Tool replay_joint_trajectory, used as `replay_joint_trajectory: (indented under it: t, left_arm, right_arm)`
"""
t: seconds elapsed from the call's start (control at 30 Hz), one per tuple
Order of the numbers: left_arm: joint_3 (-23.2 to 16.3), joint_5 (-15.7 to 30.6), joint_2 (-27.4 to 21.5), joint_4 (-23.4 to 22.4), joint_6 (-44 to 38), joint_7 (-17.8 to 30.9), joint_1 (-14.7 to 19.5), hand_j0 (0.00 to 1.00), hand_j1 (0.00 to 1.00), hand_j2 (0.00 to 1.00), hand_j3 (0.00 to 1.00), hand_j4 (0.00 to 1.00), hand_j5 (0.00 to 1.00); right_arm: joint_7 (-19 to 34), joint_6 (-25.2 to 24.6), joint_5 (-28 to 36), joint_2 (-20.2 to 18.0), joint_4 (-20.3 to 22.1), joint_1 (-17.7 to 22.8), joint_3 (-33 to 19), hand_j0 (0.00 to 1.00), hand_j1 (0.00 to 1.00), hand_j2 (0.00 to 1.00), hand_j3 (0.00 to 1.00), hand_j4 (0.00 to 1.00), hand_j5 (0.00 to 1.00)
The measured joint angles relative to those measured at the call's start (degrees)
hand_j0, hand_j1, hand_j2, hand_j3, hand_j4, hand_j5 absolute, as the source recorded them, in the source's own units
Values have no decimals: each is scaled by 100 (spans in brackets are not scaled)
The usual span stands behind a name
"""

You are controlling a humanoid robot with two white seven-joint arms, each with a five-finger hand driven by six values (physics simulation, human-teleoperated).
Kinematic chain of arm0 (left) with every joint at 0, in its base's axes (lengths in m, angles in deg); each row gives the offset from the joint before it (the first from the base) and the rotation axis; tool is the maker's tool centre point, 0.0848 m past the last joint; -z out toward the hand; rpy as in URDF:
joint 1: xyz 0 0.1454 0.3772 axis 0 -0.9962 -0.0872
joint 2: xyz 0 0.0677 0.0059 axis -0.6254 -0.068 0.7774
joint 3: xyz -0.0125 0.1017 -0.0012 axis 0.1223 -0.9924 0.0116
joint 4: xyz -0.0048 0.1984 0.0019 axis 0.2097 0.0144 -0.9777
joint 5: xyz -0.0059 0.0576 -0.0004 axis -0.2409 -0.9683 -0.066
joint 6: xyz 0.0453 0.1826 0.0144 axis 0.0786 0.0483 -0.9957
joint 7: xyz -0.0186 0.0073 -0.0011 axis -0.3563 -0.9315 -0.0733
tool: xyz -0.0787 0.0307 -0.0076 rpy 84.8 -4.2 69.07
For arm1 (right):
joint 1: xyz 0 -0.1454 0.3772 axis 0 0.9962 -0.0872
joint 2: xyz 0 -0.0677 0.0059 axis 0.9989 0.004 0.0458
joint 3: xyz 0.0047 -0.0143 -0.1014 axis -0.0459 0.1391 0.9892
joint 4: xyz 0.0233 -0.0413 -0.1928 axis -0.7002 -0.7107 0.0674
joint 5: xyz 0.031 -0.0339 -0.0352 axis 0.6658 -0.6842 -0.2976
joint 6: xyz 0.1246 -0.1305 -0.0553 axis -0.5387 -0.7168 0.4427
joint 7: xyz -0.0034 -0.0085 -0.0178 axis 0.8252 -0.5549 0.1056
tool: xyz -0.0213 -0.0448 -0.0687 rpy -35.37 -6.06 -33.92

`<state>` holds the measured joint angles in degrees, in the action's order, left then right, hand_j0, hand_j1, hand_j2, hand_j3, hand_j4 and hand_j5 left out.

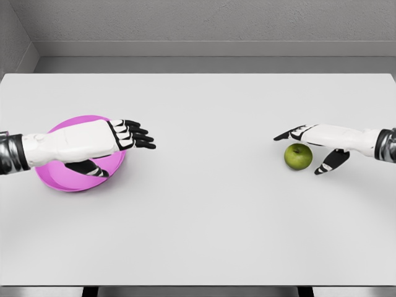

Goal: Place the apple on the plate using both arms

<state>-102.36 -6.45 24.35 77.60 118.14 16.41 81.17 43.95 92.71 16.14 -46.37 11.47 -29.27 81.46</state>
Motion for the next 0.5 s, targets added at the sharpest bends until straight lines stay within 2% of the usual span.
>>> replay_joint_trajectory:
  t: [0.5]
  left_arm:
    - [8, 0, 0, 0, 0, 0, 9, 100, 100, 100, 100, 100, 100]
  right_arm:
    - [0, 90, -3, 68, -185, -53, 6, 100, 100, 100, 100, 100, 100]
